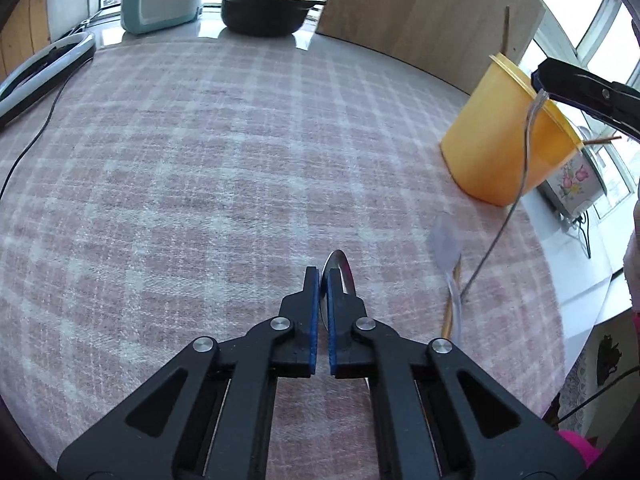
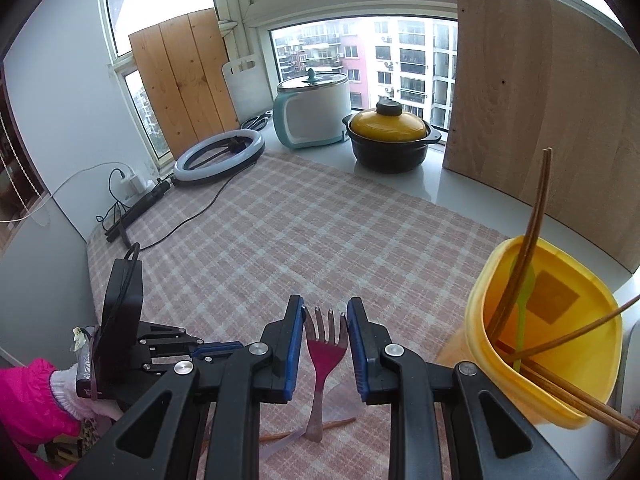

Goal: Organize utensils
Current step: 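Lift the metal spoon with the left tool while the right tool lifts the fork, then carry the spoon with the left tool while the right tool carries the fork to the container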

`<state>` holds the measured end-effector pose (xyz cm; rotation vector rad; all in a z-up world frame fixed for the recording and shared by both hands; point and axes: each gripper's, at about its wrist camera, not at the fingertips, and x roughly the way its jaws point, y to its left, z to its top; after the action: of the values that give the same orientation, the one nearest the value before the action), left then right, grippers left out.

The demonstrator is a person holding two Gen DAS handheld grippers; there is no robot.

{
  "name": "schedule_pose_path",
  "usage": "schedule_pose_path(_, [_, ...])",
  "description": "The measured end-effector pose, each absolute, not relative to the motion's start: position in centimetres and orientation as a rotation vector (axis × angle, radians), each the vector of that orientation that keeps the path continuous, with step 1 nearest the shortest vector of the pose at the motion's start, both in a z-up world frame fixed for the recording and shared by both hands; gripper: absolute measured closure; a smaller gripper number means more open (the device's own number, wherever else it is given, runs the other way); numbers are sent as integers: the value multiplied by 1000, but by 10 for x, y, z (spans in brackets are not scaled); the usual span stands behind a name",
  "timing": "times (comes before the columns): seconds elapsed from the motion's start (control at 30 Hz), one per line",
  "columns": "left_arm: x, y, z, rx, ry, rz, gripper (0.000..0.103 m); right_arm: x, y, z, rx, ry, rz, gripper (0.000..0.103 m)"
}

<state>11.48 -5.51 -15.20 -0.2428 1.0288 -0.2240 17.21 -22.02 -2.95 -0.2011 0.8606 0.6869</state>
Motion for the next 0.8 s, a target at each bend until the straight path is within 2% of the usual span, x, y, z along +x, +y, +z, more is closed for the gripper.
schedule_pose_path(0.63, [122, -109, -149, -27, 1086, -267, 102, 168, -234, -29, -159, 857, 669, 82])
schedule_pose_path(0.8, [120, -98, -143, -111, 1066, -251, 103, 166, -236, -27, -151, 853, 670, 82])
